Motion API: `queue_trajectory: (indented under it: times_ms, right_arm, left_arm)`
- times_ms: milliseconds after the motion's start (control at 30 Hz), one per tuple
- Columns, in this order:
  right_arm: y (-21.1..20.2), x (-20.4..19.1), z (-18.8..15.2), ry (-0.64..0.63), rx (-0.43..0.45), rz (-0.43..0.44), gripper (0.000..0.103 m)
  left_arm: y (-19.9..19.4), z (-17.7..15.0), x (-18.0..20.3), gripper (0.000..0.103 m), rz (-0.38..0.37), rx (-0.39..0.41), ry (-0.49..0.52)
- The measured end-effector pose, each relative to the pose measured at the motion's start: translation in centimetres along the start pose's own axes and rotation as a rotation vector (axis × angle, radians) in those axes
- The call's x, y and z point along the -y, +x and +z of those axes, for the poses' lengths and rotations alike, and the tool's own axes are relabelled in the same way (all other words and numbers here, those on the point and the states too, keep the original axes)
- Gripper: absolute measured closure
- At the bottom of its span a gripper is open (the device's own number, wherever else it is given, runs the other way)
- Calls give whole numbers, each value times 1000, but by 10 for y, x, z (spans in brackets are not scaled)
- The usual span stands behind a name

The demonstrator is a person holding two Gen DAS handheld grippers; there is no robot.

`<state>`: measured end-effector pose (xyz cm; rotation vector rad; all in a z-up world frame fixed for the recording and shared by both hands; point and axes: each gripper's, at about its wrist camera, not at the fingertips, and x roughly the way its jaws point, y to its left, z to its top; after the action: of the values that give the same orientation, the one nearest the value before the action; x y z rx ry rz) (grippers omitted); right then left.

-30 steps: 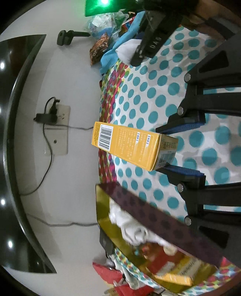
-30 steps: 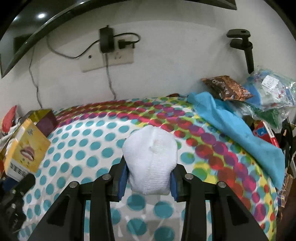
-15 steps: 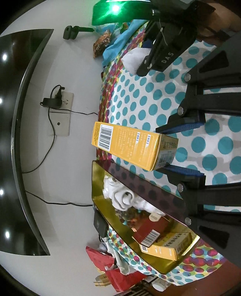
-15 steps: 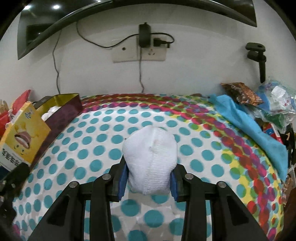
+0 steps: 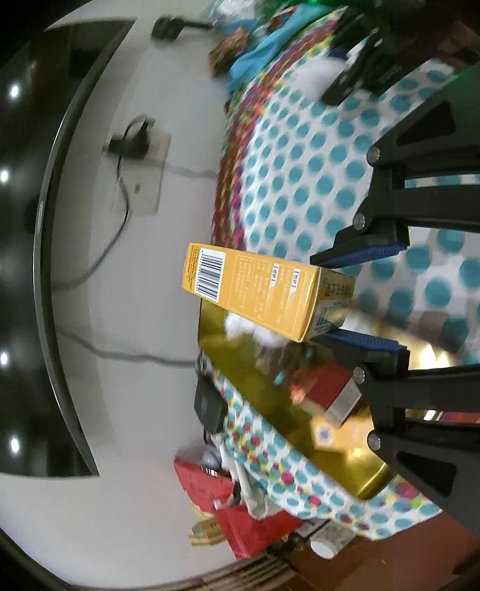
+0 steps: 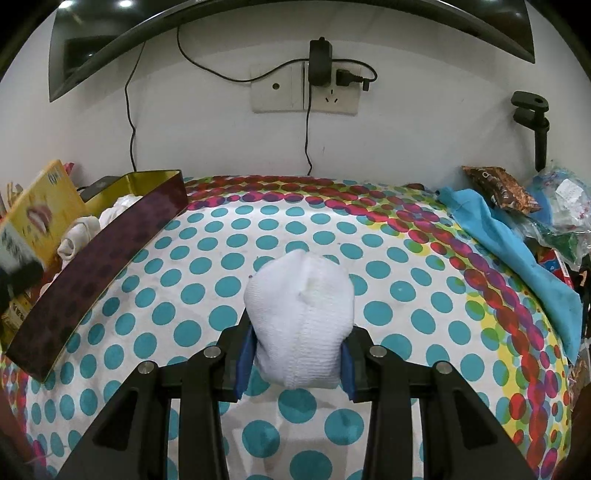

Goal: Organize objects
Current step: 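Carry the yellow medicine box into the gold tin and open the left gripper, then carry the white sock into the gold tin and open the right gripper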

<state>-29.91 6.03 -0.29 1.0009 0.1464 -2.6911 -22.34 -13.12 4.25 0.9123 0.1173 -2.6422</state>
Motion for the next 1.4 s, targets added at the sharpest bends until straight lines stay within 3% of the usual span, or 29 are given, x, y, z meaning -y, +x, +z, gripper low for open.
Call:
queue_trajectory:
  times_ms: [233,300,333,400,500,733,1100,1400]
  right_arm:
    - [-2,-2,0,-15,13,14,67]
    - [-2,-4,0,-24,12,14,67]
    - [-1,-5,0,-27,9,15,67]
    - [-2,-5,0,-29,8,16,67]
    - [-2,-6,0,-35,16,31,67]
    - [-6,-34,11,-86,40,79,67]
    - [-4,-138,91,-182,99,177,65]
    - [24,-214,114,-279,80,187,63]
  left_arm:
    - [20,11,-28,70,100,-20,-5]
    - [29,17,-40,67,78,-39,-43]
    - [34,20,-43,62,65,-59,-43]
    - [41,25,-48,21,91,-82,-29]
    - [30,25,-49,20,116,-24,-6]
    - [10,10,-60,20,101,5,-3]
    - [-9,-12,-102,20,45,-33,-101]
    - [-42,-37,-130,20,62,8,-136]
